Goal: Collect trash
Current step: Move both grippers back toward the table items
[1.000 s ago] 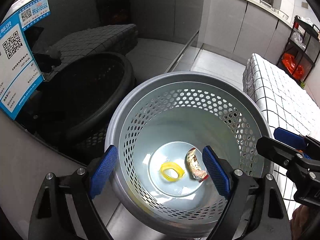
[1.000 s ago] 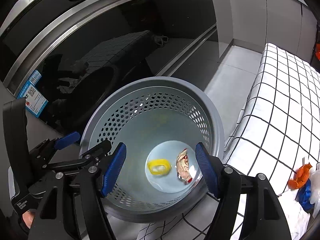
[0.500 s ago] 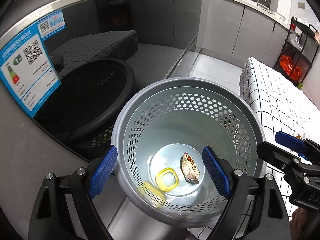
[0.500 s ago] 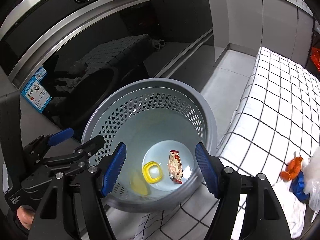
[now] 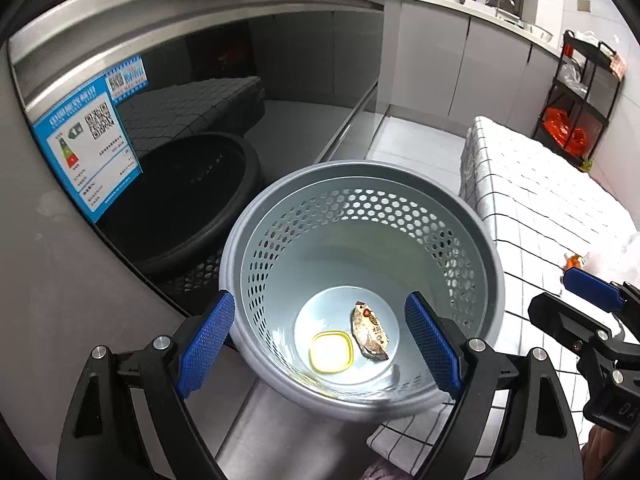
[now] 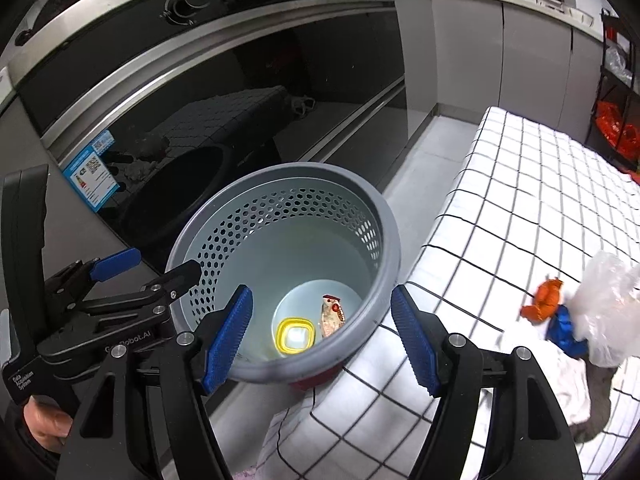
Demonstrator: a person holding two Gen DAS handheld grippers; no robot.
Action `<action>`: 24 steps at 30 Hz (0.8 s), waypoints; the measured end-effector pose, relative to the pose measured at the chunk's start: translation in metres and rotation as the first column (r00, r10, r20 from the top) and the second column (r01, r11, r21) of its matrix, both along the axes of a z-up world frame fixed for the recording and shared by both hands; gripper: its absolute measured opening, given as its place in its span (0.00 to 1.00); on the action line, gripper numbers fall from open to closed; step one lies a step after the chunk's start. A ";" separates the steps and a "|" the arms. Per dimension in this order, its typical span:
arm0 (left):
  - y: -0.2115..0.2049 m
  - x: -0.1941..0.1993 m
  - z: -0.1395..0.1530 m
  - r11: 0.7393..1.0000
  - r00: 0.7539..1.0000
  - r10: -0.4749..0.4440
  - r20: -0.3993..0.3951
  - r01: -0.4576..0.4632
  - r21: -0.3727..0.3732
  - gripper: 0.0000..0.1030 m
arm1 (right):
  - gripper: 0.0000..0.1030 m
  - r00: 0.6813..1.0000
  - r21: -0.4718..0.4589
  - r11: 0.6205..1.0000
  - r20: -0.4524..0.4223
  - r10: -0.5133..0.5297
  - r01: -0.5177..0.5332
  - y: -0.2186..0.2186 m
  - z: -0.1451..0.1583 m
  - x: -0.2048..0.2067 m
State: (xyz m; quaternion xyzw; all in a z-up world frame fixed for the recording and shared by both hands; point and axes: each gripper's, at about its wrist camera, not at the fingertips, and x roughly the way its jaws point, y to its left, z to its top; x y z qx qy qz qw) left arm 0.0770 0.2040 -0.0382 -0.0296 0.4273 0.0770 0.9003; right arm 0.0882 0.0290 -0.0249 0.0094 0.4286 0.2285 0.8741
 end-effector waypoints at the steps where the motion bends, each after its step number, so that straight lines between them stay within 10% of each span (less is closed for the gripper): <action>1: -0.002 -0.003 0.002 1.000 1.000 -0.005 0.006 0.005 0.001 0.85 | 0.67 1.000 0.000 1.000 0.006 -0.005 0.005 -0.003 0.001 -0.003; 14: -0.058 -0.024 0.021 0.992 0.990 -0.124 0.070 0.125 -0.013 0.86 | 0.68 0.979 0.004 0.981 0.051 -0.196 0.196 -0.088 0.010 -0.065; 24: -0.141 -0.030 0.016 0.961 0.959 -0.274 0.078 0.275 -0.004 0.87 | 0.70 0.891 -0.022 0.892 0.053 -0.451 0.452 -0.201 0.003 -0.118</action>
